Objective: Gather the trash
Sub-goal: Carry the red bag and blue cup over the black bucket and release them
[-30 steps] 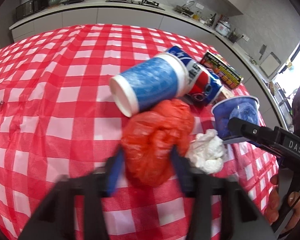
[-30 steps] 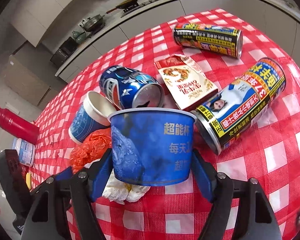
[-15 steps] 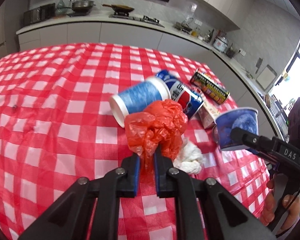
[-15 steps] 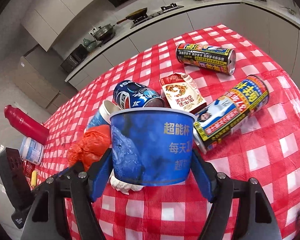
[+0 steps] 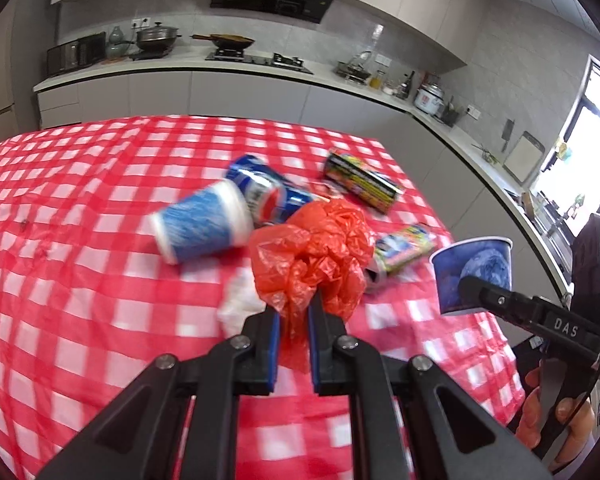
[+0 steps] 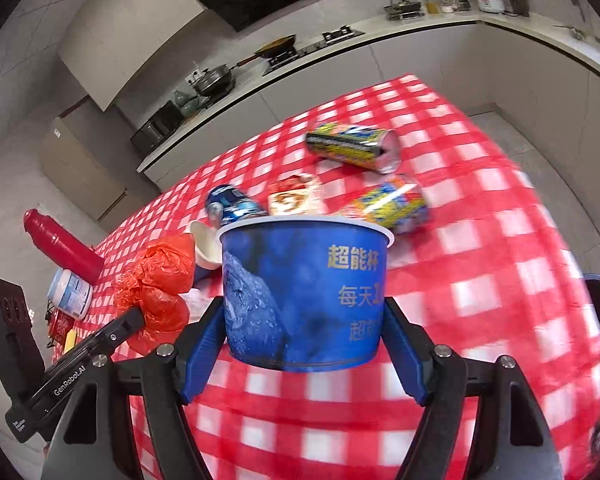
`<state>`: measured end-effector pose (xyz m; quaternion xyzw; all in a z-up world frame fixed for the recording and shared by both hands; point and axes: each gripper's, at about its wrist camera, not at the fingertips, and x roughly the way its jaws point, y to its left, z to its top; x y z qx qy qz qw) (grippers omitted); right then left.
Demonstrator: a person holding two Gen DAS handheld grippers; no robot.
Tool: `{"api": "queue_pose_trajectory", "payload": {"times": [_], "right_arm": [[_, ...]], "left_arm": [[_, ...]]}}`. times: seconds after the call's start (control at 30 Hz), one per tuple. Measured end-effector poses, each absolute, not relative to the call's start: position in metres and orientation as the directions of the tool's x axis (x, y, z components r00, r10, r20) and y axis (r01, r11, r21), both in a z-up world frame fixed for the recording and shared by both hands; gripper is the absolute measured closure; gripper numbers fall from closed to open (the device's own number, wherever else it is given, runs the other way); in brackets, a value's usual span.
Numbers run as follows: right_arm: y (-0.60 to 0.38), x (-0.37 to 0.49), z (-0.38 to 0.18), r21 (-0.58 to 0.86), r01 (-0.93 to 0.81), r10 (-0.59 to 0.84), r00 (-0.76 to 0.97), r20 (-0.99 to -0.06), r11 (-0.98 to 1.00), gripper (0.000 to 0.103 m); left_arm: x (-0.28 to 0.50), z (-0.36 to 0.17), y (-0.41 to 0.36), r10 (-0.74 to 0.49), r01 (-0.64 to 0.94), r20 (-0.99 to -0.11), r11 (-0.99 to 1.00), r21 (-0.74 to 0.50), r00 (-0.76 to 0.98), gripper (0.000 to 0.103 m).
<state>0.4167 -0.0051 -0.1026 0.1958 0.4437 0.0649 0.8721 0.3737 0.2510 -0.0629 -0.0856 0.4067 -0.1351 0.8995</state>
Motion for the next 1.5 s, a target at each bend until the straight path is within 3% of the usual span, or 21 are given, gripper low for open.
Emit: {"api": "queue_pose_trajectory", "payload": {"times": [0.37, 0.67, 0.93, 1.3, 1.4, 1.5], "right_arm": [[-0.108, 0.341, -0.098, 0.362, 0.334, 0.075, 0.636, -0.768, 0.870, 0.027], [-0.209, 0.270, -0.105, 0.299, 0.524, -0.092, 0.595, -0.798, 0.798, 0.027], [-0.323, 0.256, -0.167, 0.290, 0.564, -0.025, 0.484, -0.875, 0.773, 0.026], [-0.395, 0.266, -0.241, 0.275, 0.531, 0.109, 0.323, -0.940, 0.801, 0.026], [-0.406, 0.270, -0.244, 0.273, 0.525, 0.118, 0.309, -0.944, 0.806, 0.025], [-0.416, 0.269, -0.236, 0.290, 0.541, 0.114, 0.335, -0.935, 0.789, 0.025]], "left_arm": [[0.368, -0.068, 0.171, -0.476, 0.410, -0.692, 0.869, -0.276, 0.542, 0.090], [0.349, -0.056, 0.081, -0.541, 0.527, -0.693, 0.807, -0.267, 0.476, 0.090], [0.346, -0.067, -0.035, -0.533, 0.541, -0.731, 0.797, -0.267, 0.426, 0.090], [0.350, -0.130, -0.155, -0.426, 0.522, -0.851, 0.823, -0.222, 0.309, 0.090], [0.352, -0.144, -0.173, -0.393, 0.515, -0.883, 0.829, -0.218, 0.258, 0.088], [0.353, -0.149, -0.181, -0.363, 0.502, -0.904, 0.839, -0.211, 0.227, 0.077]]}}
